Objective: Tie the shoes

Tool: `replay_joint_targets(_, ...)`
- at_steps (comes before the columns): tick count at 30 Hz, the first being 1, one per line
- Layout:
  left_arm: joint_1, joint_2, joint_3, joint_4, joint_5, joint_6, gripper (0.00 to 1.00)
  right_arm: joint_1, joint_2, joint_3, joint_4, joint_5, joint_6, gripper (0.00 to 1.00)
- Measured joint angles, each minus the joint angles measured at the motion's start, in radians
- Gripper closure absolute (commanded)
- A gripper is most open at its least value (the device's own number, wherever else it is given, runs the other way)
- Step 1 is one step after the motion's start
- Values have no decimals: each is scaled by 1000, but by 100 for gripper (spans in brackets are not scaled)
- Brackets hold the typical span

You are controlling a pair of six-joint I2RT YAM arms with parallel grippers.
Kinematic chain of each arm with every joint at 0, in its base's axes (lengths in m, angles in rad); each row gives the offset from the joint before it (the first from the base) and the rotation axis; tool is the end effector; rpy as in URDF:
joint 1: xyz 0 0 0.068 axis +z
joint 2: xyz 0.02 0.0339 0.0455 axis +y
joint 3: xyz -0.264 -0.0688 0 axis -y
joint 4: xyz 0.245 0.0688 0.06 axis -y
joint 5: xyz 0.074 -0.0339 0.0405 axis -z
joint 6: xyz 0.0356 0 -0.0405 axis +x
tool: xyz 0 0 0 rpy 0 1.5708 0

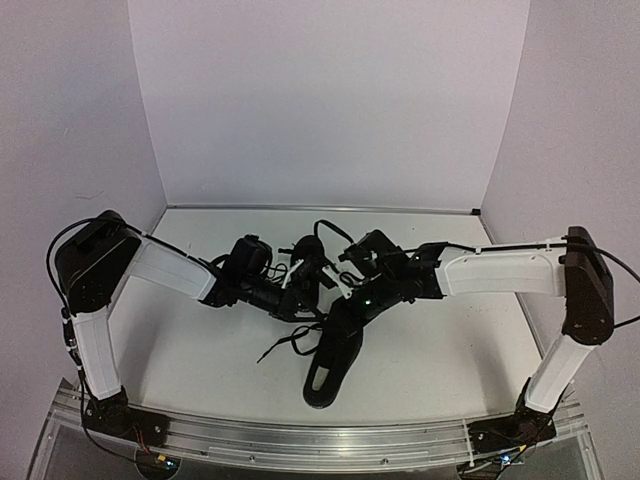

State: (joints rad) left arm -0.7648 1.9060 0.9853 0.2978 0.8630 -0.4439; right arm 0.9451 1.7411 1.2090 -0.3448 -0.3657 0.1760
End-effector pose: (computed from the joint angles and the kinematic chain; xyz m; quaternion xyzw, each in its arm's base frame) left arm 0.2567 -0.2839 0.1474 0.3176 0.7673 -0.5418 0.1297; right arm 0.2092 0.3113 0.2186 -0.4042 0.8340 0.3226 0.1923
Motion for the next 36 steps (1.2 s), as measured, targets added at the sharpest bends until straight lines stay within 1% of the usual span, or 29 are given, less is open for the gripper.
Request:
replay_joint_targets(3,-7,-9,-31,-3,46,3,100,0,-1,-3,1,13,0,100)
replay_joint_targets(9,-56,-24,-56,-44,102,33,100,0,-2,-5,3,21,4,100)
replay_joint_targets(14,-74,-28,-74,-7,139,15,100,0,-2,-5,5,20,11,100)
replay_joint_targets(15,-77,-28,-75,1,142,11,100,0,-2,-5,6,20,12,99)
replay_joint_targets(19,-86,-25,-76,58,158,-25,100,0,-2,-13,10,17,29,80)
replay_joint_targets(21,-88,-16,-76,106,165,-54,100,0,-5,-23,14,16,52,74)
replay_joint_targets(25,-91,14,-77,181,177,-100,100,-3,-33,-58,15,5,96,71)
replay_joint_targets(31,-91,27,-79,222,183,-126,100,-19,-129,-123,18,-36,167,70)
replay_joint_targets(36,-91,30,-79,234,184,-133,100,-33,-192,-179,59,-97,224,69)
